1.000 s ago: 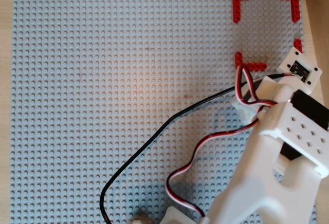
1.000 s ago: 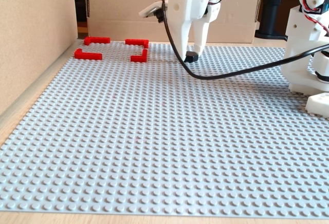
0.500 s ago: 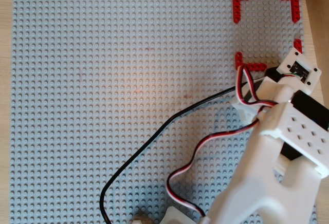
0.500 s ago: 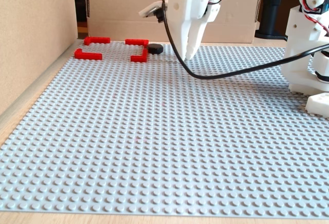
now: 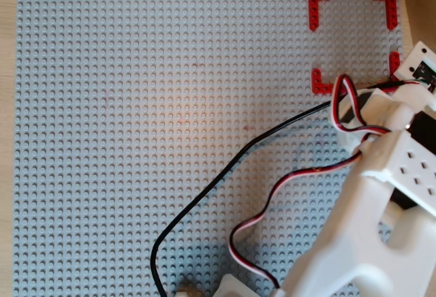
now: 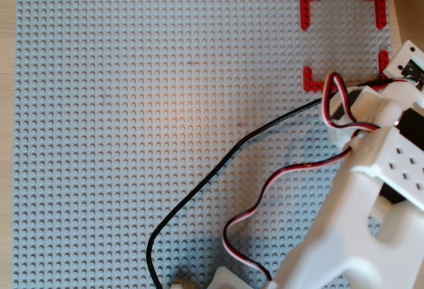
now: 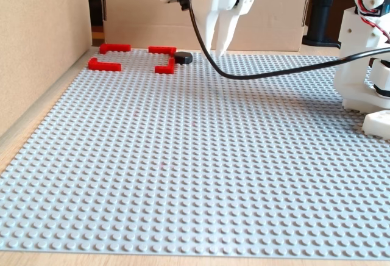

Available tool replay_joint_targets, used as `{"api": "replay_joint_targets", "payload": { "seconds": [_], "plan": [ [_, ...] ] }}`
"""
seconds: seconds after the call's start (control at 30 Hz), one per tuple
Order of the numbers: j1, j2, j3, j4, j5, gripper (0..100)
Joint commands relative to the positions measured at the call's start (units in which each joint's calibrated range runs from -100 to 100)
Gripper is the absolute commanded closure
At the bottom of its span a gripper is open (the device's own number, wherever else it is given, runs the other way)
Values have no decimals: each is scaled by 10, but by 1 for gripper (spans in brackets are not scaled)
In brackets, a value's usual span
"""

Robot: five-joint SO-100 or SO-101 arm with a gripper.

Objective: Grab the Lego and store it in red box

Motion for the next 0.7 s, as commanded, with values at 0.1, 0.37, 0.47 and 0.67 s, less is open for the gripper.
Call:
{"api": "replay_joint_targets", "payload": {
  "seconds": [0.1,0.37,0.47,0.67],
  "plan": [
    [-1,-3,-54,-3,-2,85],
    [-33,3,-56,-32,-2,85],
    [-44,3,-61,-32,-2,85],
    [-42,9,-50,-74,-3,85]
  ]
}}
